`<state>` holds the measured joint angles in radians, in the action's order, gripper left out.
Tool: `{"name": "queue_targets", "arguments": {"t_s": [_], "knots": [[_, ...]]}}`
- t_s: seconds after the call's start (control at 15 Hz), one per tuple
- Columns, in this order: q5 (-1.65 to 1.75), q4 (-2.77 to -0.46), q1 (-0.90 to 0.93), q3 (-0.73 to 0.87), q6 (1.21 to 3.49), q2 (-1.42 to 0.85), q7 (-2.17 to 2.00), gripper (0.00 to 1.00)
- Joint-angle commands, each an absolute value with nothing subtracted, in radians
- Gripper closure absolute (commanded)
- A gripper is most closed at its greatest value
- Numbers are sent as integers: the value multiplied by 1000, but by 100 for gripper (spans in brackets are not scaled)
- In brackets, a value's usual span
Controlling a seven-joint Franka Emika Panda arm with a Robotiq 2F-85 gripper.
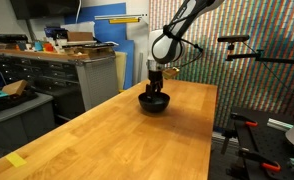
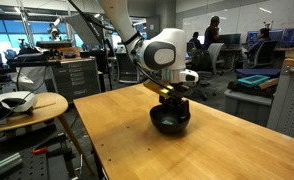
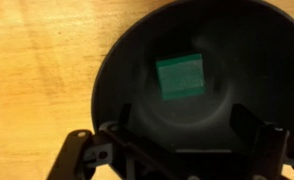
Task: Put the block in the bowl
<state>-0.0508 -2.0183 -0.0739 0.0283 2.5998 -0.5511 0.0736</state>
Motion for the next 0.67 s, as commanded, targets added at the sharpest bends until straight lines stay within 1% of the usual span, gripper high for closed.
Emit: {"name": "queue_targets", "arguments": {"t_s": [0.0, 0.6], "knots": [[-79, -1980, -99, 4, 2544, -539, 80, 0], [-69, -1950, -78, 10, 2328, -442, 68, 0]]}}
